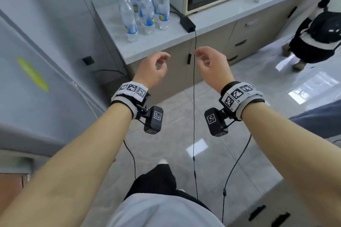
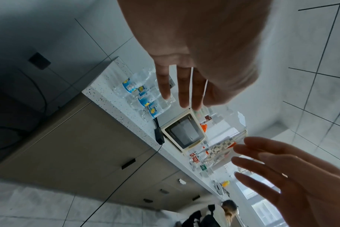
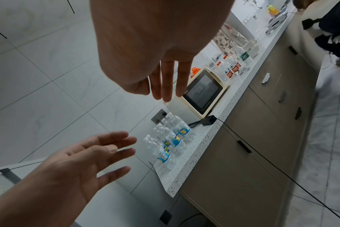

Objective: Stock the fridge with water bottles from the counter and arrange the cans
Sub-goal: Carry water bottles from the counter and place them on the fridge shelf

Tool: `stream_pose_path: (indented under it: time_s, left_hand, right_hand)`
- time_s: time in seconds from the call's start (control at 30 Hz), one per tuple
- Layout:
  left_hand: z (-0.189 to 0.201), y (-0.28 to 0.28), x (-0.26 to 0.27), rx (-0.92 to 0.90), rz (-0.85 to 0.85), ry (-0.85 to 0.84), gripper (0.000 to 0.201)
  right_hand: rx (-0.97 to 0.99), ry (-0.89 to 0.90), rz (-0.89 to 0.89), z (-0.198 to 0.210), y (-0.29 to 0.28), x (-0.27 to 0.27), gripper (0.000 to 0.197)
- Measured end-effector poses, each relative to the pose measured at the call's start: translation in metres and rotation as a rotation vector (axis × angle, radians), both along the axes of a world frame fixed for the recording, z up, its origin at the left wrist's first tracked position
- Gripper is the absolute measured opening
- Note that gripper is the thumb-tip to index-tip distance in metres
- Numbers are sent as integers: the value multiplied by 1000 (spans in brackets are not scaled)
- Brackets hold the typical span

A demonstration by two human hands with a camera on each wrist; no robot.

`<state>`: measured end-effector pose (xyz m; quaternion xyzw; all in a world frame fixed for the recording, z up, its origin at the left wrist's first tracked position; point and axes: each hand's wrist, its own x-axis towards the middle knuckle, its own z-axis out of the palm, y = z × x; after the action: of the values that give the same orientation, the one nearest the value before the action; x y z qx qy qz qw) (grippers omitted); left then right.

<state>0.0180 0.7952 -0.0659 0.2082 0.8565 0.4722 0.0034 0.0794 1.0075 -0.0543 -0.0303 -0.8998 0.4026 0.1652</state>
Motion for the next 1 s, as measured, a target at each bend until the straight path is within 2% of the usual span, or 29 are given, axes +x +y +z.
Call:
stream_pose_path:
  time_s: [0.27, 0.57, 0.83, 0.9, 1.0]
  left_hand:
    - [-30, 34, -108, -48, 40, -34, 31]
    - [-49, 60, -254, -60, 141, -140, 31]
    - [-58, 52, -330, -60, 191, -255, 34]
    - [-56, 47, -344, -66, 225, -286, 36]
    - [-48, 39, -360, -67, 288, -299, 39]
  right_hand:
    - [4, -15, 86, -15, 35, -120, 32]
    - [99, -147, 174, -30, 77, -277, 31]
    - [25, -228, 212, -40, 91, -387, 33]
    - [9, -245, 218, -41, 88, -419, 38]
    - [-17, -279, 212, -43, 79, -468, 59]
